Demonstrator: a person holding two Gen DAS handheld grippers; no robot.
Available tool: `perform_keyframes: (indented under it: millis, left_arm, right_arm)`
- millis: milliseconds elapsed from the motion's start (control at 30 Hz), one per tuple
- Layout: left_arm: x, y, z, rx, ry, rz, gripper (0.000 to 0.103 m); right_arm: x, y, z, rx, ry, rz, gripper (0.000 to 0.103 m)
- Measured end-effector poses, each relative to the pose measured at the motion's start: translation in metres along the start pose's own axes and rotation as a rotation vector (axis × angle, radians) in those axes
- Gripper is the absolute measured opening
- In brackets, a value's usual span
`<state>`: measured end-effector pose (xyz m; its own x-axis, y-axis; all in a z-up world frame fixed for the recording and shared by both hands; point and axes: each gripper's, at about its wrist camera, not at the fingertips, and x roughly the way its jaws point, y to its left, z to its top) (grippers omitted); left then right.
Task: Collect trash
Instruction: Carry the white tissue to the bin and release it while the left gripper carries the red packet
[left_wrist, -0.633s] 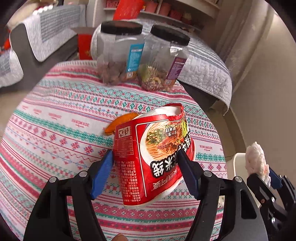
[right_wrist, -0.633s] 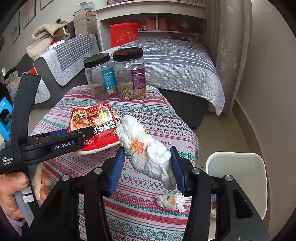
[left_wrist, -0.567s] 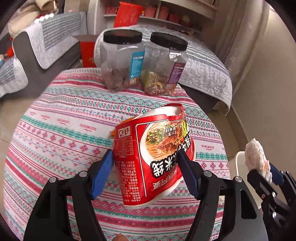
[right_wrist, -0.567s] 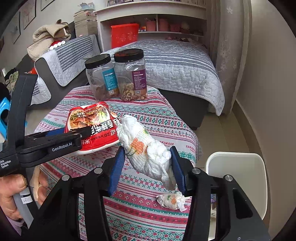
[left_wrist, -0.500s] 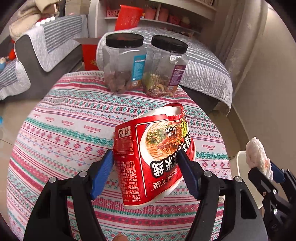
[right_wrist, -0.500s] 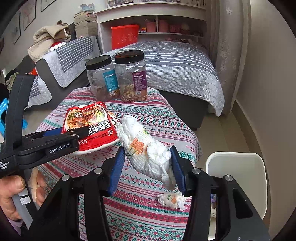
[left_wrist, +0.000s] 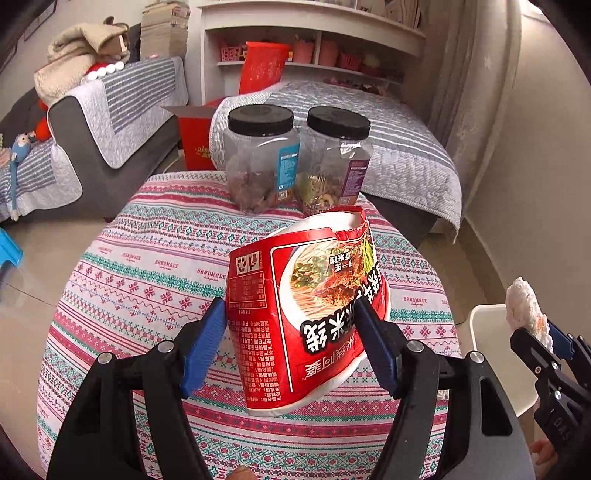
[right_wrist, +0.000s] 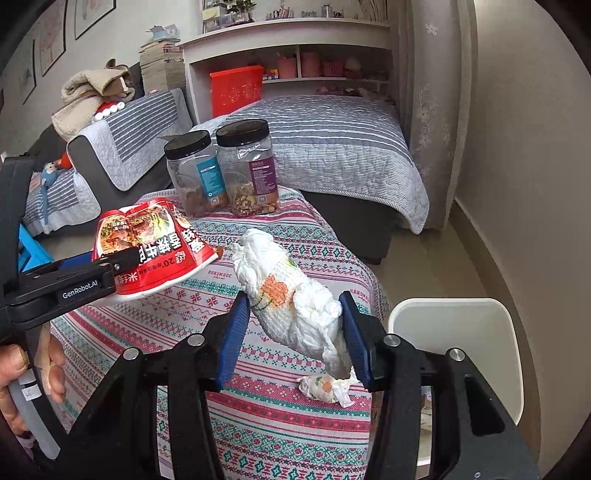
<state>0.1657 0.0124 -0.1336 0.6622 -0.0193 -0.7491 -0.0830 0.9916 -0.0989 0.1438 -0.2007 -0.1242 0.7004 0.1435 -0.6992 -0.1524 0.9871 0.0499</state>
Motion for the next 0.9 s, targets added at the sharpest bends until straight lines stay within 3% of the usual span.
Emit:
perform_keyframes:
  millis: [533, 900]
  left_arm:
    - [-0.024, -0.049, 0.001, 0.065, -0.09, -0.02, 0.069]
    - [-0.03, -0.095, -0.006, 0.122, -0.11, -0.082, 0.069]
  right_arm:
    - [-0.022, -0.054, -0.009, 0.065, -0.04, -0.113, 0.047]
    - [-0.036, -0.103, -0.023, 0.124, -0.035, -0.181, 0.047]
